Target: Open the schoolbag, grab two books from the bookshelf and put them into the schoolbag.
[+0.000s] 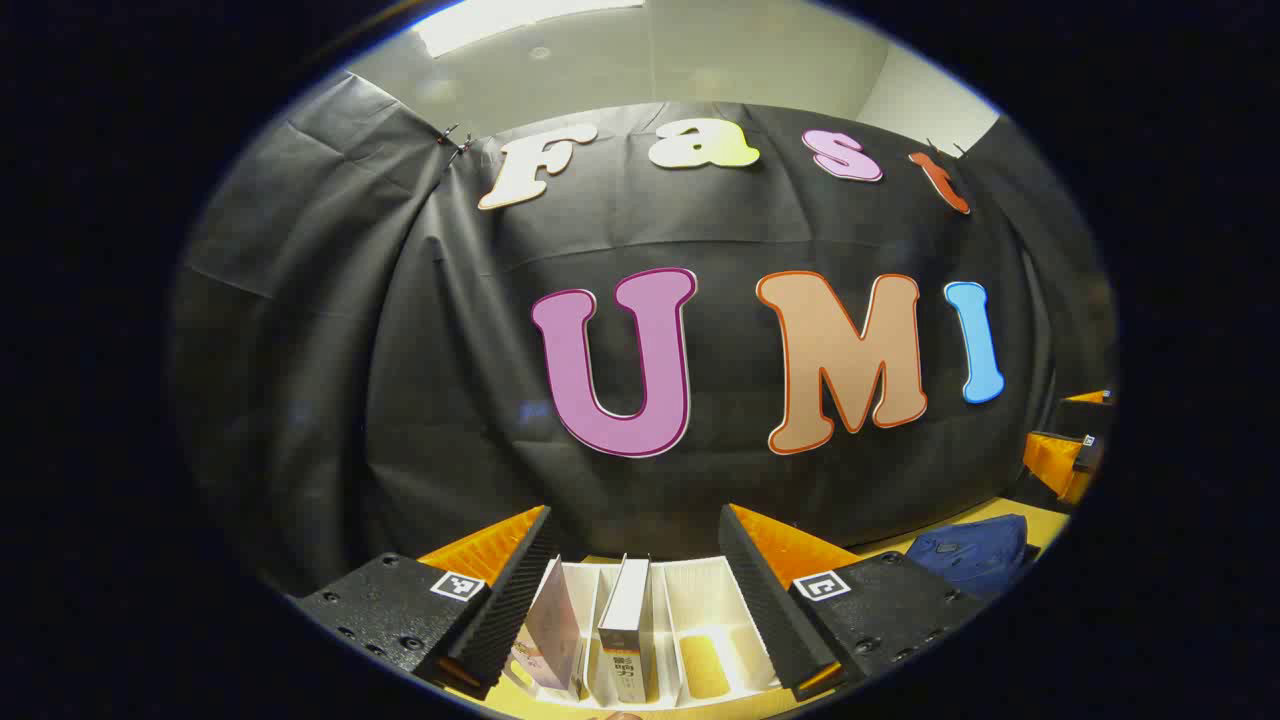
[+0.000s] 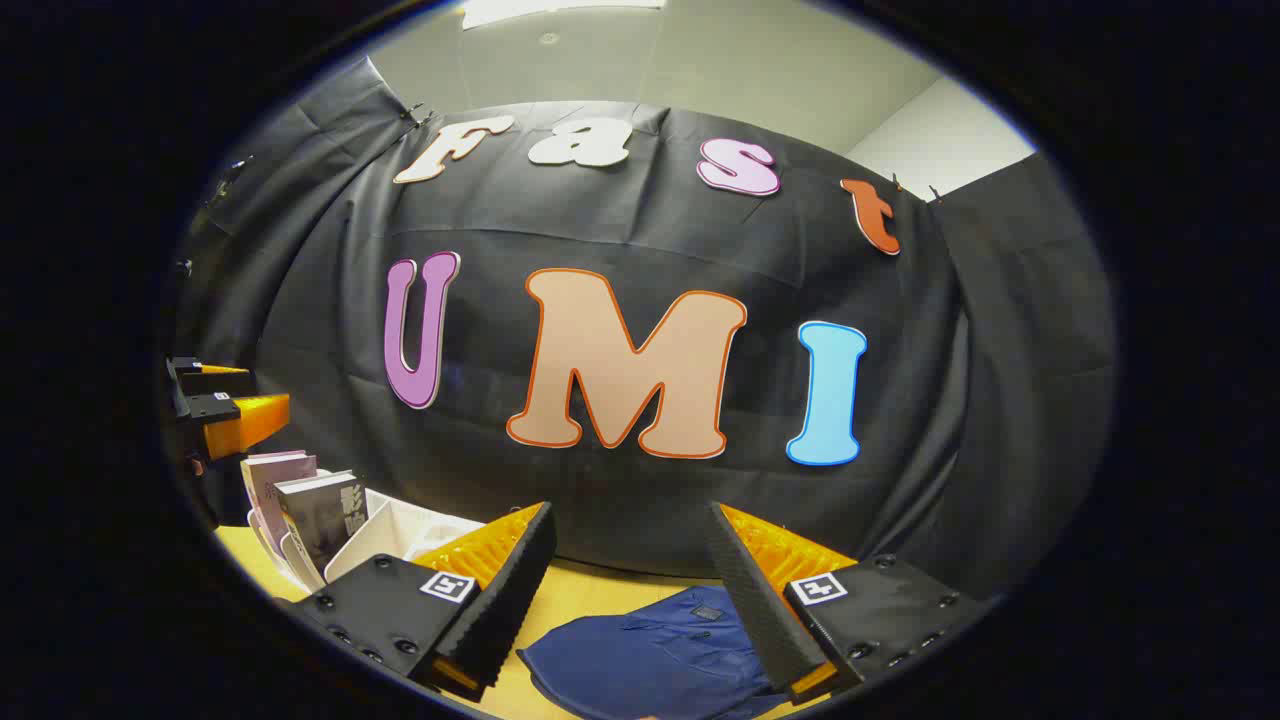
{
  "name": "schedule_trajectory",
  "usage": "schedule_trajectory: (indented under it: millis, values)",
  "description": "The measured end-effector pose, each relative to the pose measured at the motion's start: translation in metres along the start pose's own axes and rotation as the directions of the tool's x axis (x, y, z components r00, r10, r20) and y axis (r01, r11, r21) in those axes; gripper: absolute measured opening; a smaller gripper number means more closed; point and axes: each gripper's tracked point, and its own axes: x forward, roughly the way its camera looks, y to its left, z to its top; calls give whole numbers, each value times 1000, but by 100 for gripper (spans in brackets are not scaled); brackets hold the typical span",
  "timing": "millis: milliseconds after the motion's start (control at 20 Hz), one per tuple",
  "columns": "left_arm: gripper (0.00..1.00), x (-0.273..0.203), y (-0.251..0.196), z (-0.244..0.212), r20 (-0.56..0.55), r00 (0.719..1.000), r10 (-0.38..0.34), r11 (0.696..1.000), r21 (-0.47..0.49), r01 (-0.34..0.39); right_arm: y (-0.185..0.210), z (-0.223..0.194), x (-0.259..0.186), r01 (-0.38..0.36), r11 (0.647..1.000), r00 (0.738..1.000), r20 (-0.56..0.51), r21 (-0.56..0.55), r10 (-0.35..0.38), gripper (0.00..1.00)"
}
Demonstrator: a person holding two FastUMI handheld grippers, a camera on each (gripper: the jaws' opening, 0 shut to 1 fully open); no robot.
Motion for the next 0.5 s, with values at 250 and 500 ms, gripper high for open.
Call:
schedule_trajectory:
  millis: [250,500]
  values:
    - [94,2,-4,-1,-3,1000,0,1000,-7,0,-1,-6,5,-4,1000,1000,-12,1,4,98]
    - [95,5,-2,-4,-11,1000,2,1000,6,-2,-1,-10,9,-3,1000,1000,-15,-2,3,100]
